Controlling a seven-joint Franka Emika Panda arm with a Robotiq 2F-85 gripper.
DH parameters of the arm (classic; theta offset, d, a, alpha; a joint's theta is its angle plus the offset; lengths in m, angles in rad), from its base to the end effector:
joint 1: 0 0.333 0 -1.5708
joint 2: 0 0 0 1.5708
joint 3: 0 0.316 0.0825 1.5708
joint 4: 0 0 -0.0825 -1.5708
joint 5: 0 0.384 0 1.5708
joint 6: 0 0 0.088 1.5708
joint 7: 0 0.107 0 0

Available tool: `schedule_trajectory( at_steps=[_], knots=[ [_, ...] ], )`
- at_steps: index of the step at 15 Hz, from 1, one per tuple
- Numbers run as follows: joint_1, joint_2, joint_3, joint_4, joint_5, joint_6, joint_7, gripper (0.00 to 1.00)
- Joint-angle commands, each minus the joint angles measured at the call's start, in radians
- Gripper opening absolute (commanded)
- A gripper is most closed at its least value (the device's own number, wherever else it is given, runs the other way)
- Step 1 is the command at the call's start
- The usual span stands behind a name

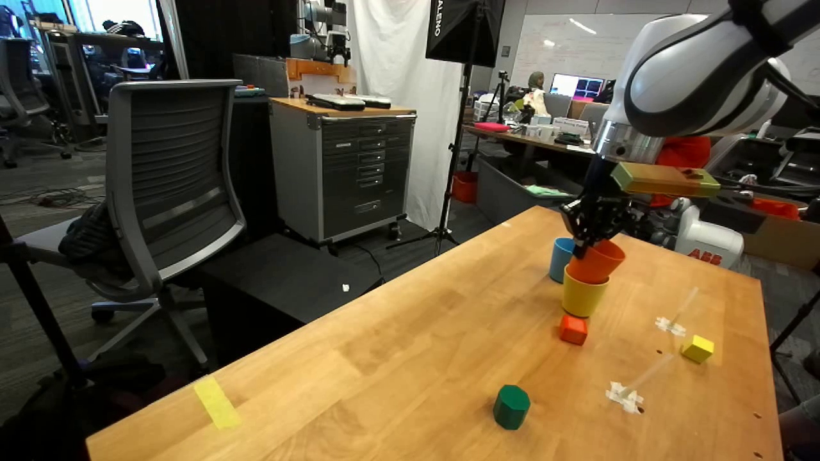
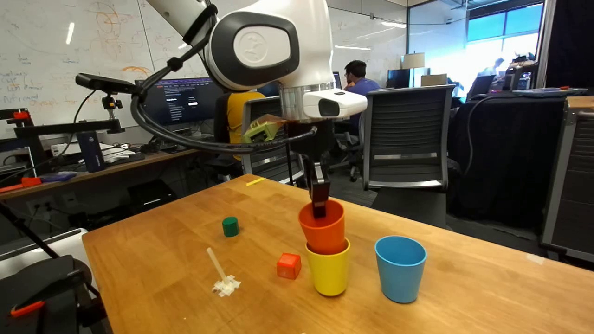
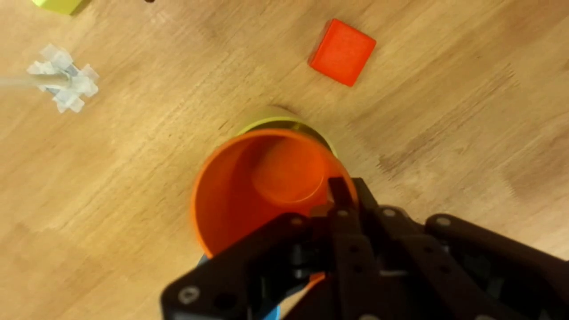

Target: Place the orange cup inside the yellow cup, put the blue cup inside the orange cup

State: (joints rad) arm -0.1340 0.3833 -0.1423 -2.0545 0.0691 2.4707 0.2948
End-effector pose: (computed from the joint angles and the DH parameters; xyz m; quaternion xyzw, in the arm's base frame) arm 0.5756 -0.1614 0.2540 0.9532 -0.3018 0.0190 0.0043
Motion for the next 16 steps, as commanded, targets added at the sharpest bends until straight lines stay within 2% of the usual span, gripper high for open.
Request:
schedule_trajectory(
  at_steps=[1, 9, 16],
  knots=[
    [0.006, -0.011, -0.013, -0.020, 0.010, 0.014, -0.001, 0.01],
    [0.004, -0.019, -0.053, -0.078, -0.014, 0.065, 0.006, 0.01],
    [-0.013, 0.011, -0.020, -0.062, 0.053, 0.144, -0.032, 0.01]
  ],
)
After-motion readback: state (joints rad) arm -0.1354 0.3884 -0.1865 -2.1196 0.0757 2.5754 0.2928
